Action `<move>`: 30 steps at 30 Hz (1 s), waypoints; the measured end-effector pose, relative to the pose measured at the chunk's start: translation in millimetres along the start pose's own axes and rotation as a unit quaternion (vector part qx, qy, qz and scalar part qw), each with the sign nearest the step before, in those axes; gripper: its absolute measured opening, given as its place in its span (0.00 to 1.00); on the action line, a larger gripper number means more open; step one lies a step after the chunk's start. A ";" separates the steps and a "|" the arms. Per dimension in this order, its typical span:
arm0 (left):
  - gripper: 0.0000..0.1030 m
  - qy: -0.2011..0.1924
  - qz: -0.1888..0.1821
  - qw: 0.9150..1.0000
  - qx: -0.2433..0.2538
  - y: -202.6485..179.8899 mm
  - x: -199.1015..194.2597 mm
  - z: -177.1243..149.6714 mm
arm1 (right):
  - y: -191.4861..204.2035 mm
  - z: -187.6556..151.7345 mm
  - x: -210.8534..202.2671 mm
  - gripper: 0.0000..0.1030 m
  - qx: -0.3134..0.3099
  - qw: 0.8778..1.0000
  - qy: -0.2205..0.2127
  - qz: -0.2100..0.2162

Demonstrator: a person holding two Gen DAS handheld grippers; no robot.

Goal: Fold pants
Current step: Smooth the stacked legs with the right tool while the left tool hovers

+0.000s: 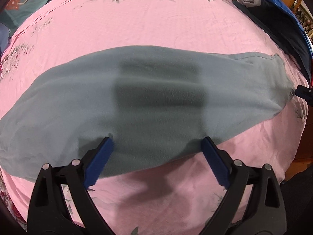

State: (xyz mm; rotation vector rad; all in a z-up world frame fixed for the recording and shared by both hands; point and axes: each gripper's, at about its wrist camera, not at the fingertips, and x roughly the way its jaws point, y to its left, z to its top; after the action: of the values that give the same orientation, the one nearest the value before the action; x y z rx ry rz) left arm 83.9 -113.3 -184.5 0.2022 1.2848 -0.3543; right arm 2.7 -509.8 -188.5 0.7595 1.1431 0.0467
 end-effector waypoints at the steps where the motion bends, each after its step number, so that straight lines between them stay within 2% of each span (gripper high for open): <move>1: 0.92 0.000 0.000 1.000 0.001 0.1 0.1 0.3 | -3.6 1.0 2.0 0.29 0.016 1.000 -0.006 -0.009; 2: 0.92 0.001 -0.001 1.000 0.000 -0.1 0.1 0.8 | -7.6 6.0 7.9 0.27 0.038 0.999 -0.012 -0.012; 4: 0.92 0.001 -0.001 1.000 0.002 1.0 0.1 1.6 | -15.9 5.6 10.4 0.27 0.079 0.996 -0.027 0.011; 7: 0.93 0.002 -0.003 1.000 0.007 1.0 -0.1 1.1 | -10.2 3.1 10.4 0.02 0.077 0.996 -0.040 -0.011; 13: 0.93 0.012 -0.007 0.999 0.031 10.7 -11.4 -7.2 | -4.4 -10.8 -27.2 0.01 0.075 0.993 -0.092 -0.025; 16: 0.93 0.025 -0.002 0.999 0.021 28.2 -8.4 -16.4 | -11.3 -15.1 -4.2 0.01 0.056 0.994 -0.063 -0.074; 18: 0.93 0.025 0.005 0.999 0.019 35.8 -7.9 -21.4 | -12.0 -17.3 -1.2 0.00 0.057 0.993 -0.063 -0.081; 19: 0.93 0.030 0.008 0.999 0.021 38.1 -10.0 -22.7 | -8.9 -16.1 -4.7 0.06 0.059 0.993 -0.056 -0.089; 20: 0.93 0.029 0.010 0.999 0.019 41.2 -13.7 -24.0 | -1.3 -15.6 -15.7 0.10 0.057 0.990 -0.068 -0.107; 22: 0.93 0.013 0.007 1.000 0.005 51.5 -28.2 -27.3 | 14.2 -17.5 -34.6 0.12 0.029 0.985 -0.108 -0.132; 24: 0.93 -0.001 0.013 1.000 -0.014 63.6 -39.8 -29.1 | 43.2 -17.8 -43.3 0.16 -0.025 0.979 -0.133 -0.155; 25: 0.93 -0.008 0.016 1.000 -0.025 70.1 -44.9 -30.0 | 56.2 -17.5 -40.3 0.18 -0.049 0.979 -0.131 -0.145; 27: 0.93 -0.023 0.019 0.998 -0.049 84.8 -53.3 -30.1 | 96.0 -18.4 -17.1 0.18 -0.119 0.983 -0.098 -0.101; 28: 0.93 -0.029 0.024 0.998 -0.056 90.2 -55.1 -29.5 | 121.5 -22.7 1.0 0.18 -0.161 0.981 -0.079 -0.075; 30: 0.93 -0.035 0.045 0.996 -0.071 106.3 -52.6 -30.0 | 162.9 -39.0 32.0 0.18 -0.232 0.970 -0.051 -0.050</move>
State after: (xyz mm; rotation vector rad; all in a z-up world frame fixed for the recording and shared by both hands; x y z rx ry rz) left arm 83.5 3.3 -147.4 0.1248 1.2221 -0.1911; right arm 39.3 -354.0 -129.8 0.2847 1.0180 0.1815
